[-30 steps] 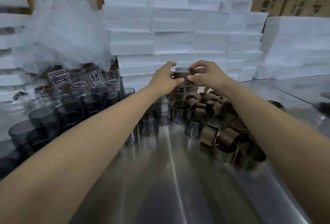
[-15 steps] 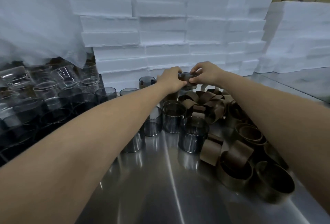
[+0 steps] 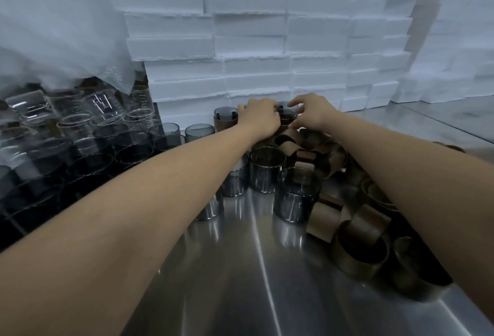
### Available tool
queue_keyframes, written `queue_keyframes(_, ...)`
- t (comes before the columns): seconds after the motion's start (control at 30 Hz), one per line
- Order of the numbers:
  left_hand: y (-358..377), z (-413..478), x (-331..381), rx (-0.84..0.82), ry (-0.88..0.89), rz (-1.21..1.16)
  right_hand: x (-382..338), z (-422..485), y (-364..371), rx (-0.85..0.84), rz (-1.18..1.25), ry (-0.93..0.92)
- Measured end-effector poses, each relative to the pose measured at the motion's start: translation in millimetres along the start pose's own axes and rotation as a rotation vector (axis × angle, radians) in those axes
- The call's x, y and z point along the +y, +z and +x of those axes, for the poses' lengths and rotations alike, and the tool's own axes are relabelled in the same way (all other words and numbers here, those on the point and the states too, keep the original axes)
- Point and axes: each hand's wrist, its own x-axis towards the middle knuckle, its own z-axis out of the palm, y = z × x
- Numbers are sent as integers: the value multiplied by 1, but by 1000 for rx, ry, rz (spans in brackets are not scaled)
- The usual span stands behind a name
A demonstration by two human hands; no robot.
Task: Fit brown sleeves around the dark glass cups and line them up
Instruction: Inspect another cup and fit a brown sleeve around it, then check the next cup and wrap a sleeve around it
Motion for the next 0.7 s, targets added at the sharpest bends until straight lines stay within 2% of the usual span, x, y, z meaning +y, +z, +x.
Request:
queue_keyframes(0.17, -36, -44, 14, 14, -18, -208, -30, -39, -19, 96, 68, -109)
queue_keyframes(0.33, -61, -122, 22, 31, 20, -324, -74, -107, -27, 71, 138, -189)
queue_keyframes(0.43, -56, -179, 22, 117, 31, -424, -97, -155, -12, 100, 208, -193)
queue_keyframes(0.53, -41, -224, 19, 128, -20, -484, -108, -197, 14, 155, 281, -228)
queue_keyframes(0.7, -28, -255, 4, 182, -57, -488, -105, -232, 58, 198, 451, -210)
